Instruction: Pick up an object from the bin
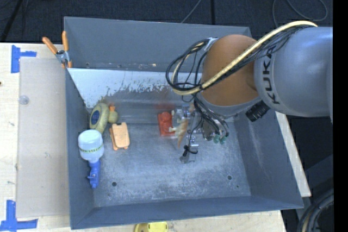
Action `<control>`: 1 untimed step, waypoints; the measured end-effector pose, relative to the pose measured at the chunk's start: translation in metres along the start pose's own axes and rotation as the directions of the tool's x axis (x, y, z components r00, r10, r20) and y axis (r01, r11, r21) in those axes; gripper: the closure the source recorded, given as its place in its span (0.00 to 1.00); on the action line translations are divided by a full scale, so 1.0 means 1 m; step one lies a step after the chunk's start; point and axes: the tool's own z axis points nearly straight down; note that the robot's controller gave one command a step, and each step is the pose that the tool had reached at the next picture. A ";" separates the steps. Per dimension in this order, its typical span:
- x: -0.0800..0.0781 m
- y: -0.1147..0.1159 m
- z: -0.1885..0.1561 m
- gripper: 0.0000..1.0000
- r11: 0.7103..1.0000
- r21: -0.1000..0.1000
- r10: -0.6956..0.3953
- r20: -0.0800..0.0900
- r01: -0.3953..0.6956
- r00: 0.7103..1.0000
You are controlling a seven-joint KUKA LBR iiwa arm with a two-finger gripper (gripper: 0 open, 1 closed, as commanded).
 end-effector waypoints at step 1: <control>-0.002 0.000 -0.005 0.00 1.000 0.000 0.001 0.007 -0.001 1.000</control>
Offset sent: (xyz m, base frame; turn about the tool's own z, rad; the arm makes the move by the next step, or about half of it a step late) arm 0.0591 -0.0210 -0.0409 -0.0201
